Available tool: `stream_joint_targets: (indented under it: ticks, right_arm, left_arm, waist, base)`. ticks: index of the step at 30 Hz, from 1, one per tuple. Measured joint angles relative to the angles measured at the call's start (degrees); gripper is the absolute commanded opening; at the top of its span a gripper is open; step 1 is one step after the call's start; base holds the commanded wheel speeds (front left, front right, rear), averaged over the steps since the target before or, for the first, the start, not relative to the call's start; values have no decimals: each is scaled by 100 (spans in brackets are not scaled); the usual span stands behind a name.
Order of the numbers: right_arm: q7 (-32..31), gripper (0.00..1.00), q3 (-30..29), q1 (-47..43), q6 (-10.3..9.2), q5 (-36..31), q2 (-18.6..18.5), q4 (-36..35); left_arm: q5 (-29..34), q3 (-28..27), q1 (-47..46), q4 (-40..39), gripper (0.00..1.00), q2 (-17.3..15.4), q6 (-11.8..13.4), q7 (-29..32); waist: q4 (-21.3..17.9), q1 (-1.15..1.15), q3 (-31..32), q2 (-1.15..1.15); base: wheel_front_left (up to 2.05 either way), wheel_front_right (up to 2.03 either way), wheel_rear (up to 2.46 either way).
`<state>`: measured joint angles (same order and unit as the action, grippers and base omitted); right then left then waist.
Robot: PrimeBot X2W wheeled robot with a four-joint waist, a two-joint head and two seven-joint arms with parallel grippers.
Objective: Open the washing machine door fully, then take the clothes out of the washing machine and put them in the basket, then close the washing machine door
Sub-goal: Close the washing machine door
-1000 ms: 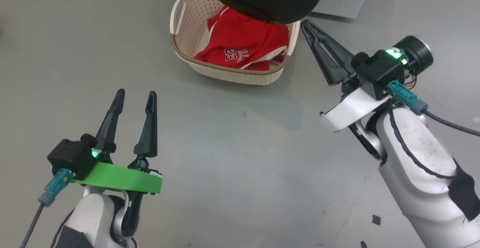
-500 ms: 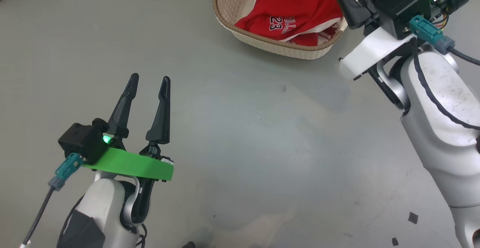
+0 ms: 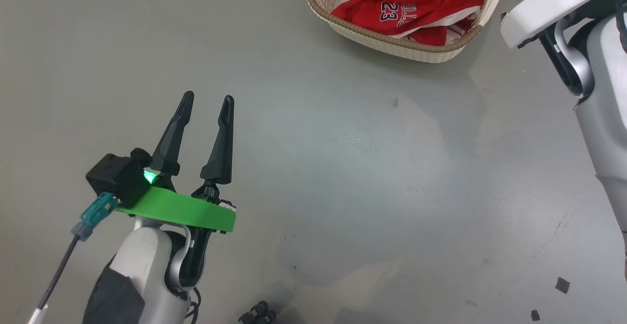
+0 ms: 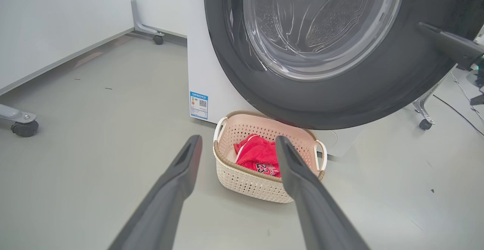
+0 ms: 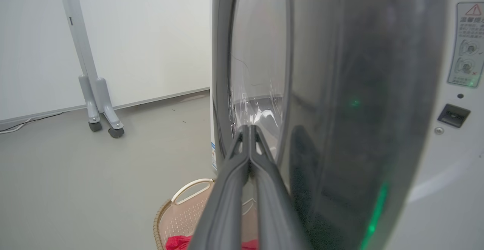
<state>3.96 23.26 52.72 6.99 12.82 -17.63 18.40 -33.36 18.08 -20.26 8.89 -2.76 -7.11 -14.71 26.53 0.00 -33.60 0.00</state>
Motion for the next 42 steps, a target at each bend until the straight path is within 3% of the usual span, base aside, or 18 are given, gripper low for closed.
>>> stream_joint_targets:
  ticks: [13, 24, 34, 42]
  right_arm:
    - [-76, 0, -246, 577, -18, 68, -51, 323]
    - [-232, 0, -591, 1334, -314, -47, -353, 624]
    - [-577, 0, -591, 2217, -500, -305, -436, 901]
    - [-668, 0, -705, 2660, -571, -414, -719, 1243]
  left_arm:
    - [-94, 18, -59, 9, 100, 21, 0, 0]
    - [-277, 126, -336, -20, 100, 112, 0, 0]
    - [-452, 91, -412, -35, 100, 145, 0, 0]
    - [-505, 183, -513, -15, 100, 171, 0, 0]
  waist:
    - [98, 0, -172, 0]
    - [261, 0, -570, 0]
    - [385, 0, -856, 0]
    - [527, 0, -1027, 0]
  base:
    - [0, 0, 0]
    - [0, 0, 0]
    - [0, 0, 0]
    - [0, 0, 0]
